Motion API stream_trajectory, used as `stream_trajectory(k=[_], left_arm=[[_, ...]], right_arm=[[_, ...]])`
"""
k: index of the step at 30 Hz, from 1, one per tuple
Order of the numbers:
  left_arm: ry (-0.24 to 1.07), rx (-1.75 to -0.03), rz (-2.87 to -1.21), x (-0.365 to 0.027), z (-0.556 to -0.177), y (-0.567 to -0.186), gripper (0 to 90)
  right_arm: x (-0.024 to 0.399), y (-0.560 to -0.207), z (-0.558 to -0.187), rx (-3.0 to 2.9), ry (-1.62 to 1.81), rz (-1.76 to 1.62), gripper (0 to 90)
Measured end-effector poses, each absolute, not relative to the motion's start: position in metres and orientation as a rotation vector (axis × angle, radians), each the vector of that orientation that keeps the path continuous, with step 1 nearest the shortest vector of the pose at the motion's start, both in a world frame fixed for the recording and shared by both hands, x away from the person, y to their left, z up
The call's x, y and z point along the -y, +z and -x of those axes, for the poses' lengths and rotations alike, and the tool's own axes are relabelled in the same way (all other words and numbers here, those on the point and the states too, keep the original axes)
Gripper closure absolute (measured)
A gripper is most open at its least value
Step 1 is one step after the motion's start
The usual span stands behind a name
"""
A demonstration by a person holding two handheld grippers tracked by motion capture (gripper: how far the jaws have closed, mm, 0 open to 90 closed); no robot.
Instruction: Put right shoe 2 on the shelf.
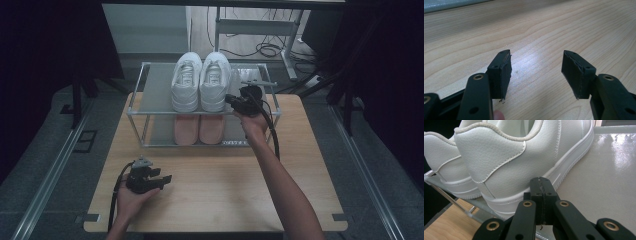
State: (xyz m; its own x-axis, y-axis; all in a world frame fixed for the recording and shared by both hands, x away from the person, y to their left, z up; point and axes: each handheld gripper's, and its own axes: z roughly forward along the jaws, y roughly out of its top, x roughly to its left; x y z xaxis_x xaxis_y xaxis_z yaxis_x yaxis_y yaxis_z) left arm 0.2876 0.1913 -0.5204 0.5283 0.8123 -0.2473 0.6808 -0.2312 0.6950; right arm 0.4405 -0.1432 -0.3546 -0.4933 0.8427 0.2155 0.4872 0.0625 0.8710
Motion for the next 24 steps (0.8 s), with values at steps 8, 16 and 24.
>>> stream_trajectory(k=[8,16,24], left_arm=[[0.216,-1.203,-1.987,-0.1909,-0.2878,-0.5201,41.6],[0.207,-1.210,-1.986,-0.1896,-0.2877,-0.5207,41.7],[0.214,-1.203,-1.994,-0.1894,-0.2882,-0.5210,41.7]], right_arm=[[0.1412,-0.3561,-0.4389,-1.992,1.418,-1.331,89.9],[0.1412,-0.3577,-0.4379,-1.978,1.432,-1.336,90.0],[0.1390,-0.3578,-0.4363,-1.967,1.423,-1.332,90.0]])
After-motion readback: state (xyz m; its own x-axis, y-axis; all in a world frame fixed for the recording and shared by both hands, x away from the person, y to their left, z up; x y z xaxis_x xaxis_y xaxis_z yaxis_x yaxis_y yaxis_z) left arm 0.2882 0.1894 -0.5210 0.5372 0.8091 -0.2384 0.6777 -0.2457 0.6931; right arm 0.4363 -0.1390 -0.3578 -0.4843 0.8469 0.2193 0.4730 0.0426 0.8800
